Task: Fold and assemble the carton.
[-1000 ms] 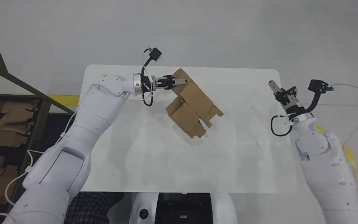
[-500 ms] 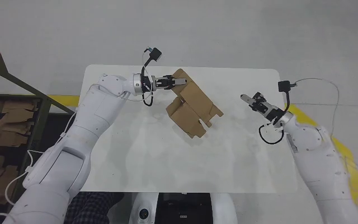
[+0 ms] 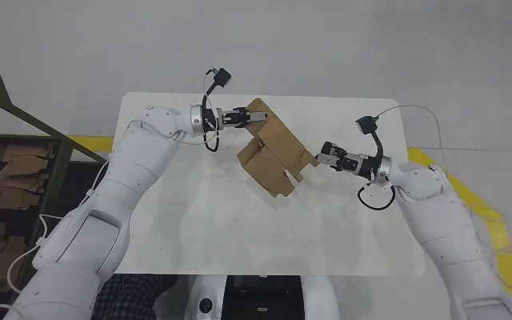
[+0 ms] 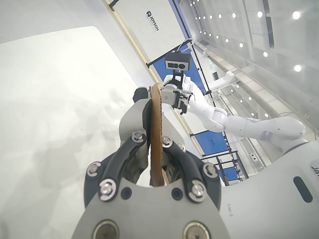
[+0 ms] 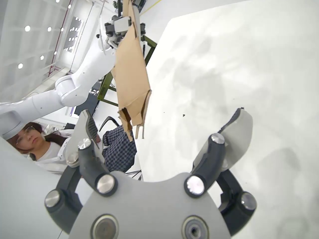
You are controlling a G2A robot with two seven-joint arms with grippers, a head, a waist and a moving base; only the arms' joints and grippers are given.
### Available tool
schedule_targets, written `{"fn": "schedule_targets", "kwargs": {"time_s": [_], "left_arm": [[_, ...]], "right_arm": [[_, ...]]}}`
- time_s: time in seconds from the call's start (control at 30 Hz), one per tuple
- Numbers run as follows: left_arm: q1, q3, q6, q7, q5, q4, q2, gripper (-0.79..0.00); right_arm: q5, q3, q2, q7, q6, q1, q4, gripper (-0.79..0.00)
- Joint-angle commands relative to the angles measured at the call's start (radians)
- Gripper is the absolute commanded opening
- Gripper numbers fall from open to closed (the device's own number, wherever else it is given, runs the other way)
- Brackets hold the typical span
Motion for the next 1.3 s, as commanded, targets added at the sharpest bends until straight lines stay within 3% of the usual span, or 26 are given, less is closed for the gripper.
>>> {"fn": "schedule_targets", "kwargs": {"time_s": [0.0,0.33,0.63,1.0,1.13,1.17,1.2,1.23,1.27], "left_arm": [[0.000,0.000,0.000,0.000,0.000,0.000,0.000,-0.785],[0.000,0.000,0.000,0.000,0.000,0.000,0.000,-0.785],[0.000,0.000,0.000,0.000,0.000,0.000,0.000,-0.785],[0.000,0.000,0.000,0.000,0.000,0.000,0.000,-0.785],[0.000,0.000,0.000,0.000,0.000,0.000,0.000,-0.785],[0.000,0.000,0.000,0.000,0.000,0.000,0.000,-0.520],[0.000,0.000,0.000,0.000,0.000,0.000,0.000,-0.222],[0.000,0.000,0.000,0.000,0.000,0.000,0.000,0.000],[0.000,0.000,0.000,0.000,0.000,0.000,0.000,0.000]], "right_arm": [[0.034,-0.026,-0.006,0.032,-0.004,0.024,0.013,0.000],[0.195,-0.154,-0.048,0.148,-0.002,0.158,0.113,0.000],[0.195,-0.251,-0.067,0.152,0.002,0.247,0.168,-0.385],[0.248,-0.325,-0.058,0.166,0.015,0.285,0.195,-0.554],[0.273,-0.346,-0.051,0.172,0.022,0.294,0.191,-0.699],[0.282,-0.351,-0.049,0.175,0.024,0.296,0.190,-0.785],[0.293,-0.356,-0.047,0.179,0.028,0.297,0.188,-0.785],[0.307,-0.360,-0.046,0.184,0.034,0.298,0.188,-0.785],[0.319,-0.364,-0.044,0.190,0.039,0.299,0.189,-0.785]]}}
